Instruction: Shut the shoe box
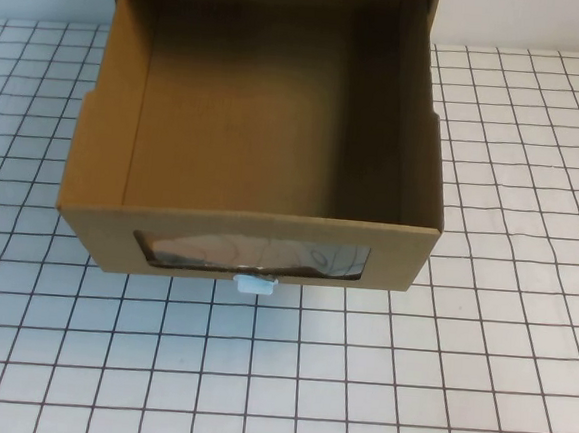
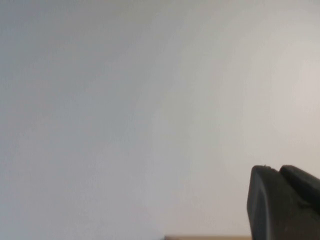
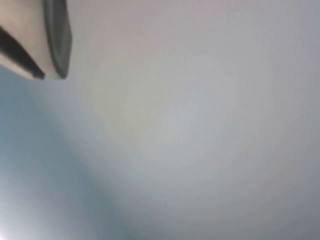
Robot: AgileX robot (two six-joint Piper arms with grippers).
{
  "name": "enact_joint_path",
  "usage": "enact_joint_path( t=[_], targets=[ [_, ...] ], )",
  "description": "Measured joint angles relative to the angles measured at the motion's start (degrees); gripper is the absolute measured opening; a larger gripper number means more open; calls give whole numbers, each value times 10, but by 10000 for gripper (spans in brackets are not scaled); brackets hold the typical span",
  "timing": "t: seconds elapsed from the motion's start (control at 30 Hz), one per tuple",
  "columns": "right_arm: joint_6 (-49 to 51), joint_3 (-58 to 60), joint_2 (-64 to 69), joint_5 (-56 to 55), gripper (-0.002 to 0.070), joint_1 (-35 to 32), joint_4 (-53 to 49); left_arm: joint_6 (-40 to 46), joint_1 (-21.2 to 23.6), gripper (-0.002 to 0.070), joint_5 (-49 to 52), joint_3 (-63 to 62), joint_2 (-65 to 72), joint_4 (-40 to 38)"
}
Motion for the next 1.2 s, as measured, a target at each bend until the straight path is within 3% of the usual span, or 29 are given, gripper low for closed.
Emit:
enact_joint_path(
  t=[0.1,0.33,0.67,0.8,0.93,1.2],
  targets=[
    [21,-49,0,-1,-13,0,-98,0,0,-2,-46,-2,0,0],
    [131,-186,4,-12,-13,0,-324,72,0,-2,-15,-87,0,0],
    [229,-390,119,-23,-14,0,-379,100,0,-2,27,-239,65,0],
    [239,-461,167,67,-13,0,-384,94,0,-2,55,-312,121,0],
    [241,-511,215,240,-13,0,-379,60,0,-2,131,-374,171,0],
    [293,-502,257,555,-13,0,-295,-41,0,-2,315,-391,240,2]
  ],
)
